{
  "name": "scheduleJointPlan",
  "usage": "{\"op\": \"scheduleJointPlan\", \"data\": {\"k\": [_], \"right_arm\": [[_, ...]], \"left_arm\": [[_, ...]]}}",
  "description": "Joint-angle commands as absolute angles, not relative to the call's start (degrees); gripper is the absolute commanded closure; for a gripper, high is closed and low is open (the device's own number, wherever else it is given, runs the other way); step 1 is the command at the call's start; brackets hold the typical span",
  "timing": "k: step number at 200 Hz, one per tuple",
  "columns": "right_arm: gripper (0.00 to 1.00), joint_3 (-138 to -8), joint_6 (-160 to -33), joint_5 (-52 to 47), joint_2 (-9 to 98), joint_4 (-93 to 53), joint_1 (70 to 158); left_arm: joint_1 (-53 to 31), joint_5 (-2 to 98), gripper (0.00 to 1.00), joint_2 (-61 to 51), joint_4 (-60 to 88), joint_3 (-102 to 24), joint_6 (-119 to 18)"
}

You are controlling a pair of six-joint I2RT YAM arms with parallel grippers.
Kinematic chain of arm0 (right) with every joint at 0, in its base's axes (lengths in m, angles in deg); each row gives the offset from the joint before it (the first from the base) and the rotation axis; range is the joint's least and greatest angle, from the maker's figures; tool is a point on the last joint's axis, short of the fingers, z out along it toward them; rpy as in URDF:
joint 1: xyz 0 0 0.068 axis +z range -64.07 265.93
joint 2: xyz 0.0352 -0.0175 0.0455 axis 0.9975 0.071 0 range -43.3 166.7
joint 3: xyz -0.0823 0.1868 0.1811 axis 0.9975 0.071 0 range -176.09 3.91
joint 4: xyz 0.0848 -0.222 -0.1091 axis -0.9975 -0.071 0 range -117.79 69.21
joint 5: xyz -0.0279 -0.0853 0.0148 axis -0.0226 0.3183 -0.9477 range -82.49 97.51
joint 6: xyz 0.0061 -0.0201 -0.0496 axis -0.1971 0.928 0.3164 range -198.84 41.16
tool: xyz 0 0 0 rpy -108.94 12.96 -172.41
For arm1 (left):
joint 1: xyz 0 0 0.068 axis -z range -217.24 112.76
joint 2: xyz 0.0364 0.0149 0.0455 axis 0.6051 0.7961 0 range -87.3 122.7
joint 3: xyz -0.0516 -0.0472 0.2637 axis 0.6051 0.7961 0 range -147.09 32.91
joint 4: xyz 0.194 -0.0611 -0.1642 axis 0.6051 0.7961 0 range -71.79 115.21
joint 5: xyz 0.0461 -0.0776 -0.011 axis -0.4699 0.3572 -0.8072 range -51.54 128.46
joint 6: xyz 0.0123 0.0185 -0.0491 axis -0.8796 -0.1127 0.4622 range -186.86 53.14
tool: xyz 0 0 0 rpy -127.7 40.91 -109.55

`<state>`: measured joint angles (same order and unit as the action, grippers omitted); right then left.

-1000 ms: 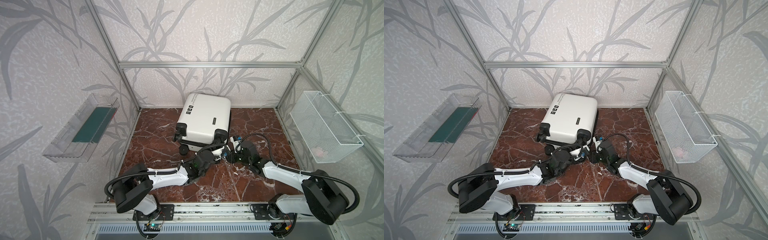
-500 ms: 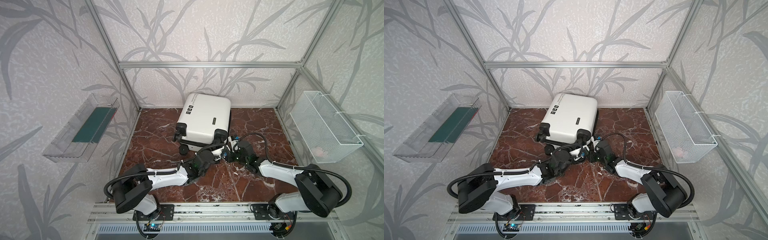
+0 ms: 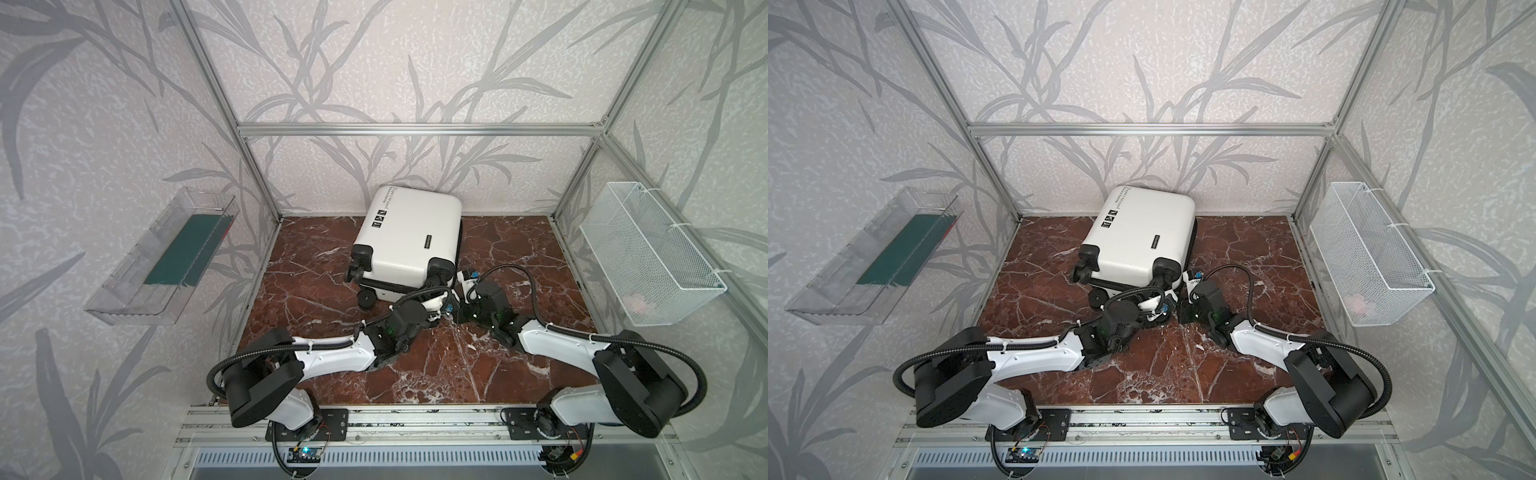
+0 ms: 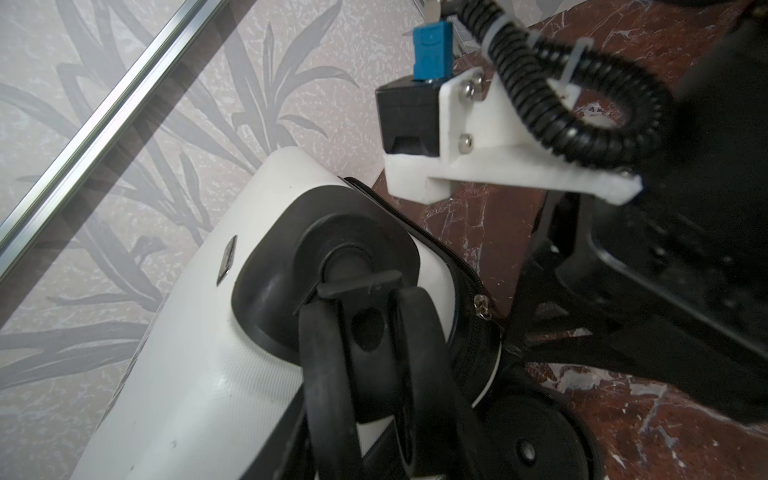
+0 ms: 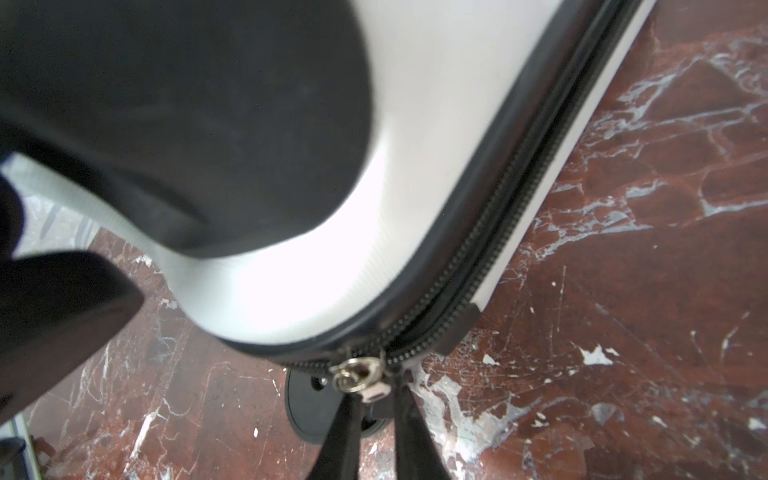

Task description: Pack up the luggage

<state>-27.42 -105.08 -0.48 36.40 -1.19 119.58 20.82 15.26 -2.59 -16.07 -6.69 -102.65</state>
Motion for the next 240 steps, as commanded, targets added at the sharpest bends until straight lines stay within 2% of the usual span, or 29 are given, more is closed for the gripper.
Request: {"op": "scheduleJointPlan", "data": {"k": [1, 36, 159, 180, 189, 240], "right_arm": [[0.9, -28.61, -104.6, -0.16, 35.67, -1.29, 119.86], [1.0, -28.42, -104.33, -0.31, 35.54, -1.62, 119.86], [1.0, -26.52, -104.15, 3.53, 31.76, -4.36, 119.6], [0.71, -26.22, -103.64, 4.16, 31.24, -5.53, 119.53], [0.64, -25.74, -103.46, 4.16, 30.86, -5.5, 119.59], [0.49, -23.34, -104.28, 5.02, 30.06, -2.64, 120.59]], "left_arm": [[20.55, 18.16, 0.69, -5.3, -19.34, -6.86, -102.0], [20.55, 18.07, 0.69, -5.26, -19.49, -6.73, -101.93], [20.55, 17.89, 0.7, -5.23, -19.58, -6.54, -101.88], [20.59, 17.85, 0.71, -5.28, -19.63, -6.55, -101.99], [20.56, 17.88, 0.71, -5.32, -19.5, -6.56, -101.93], [20.58, 17.98, 0.71, -5.42, -19.11, -6.64, -102.0]]}}
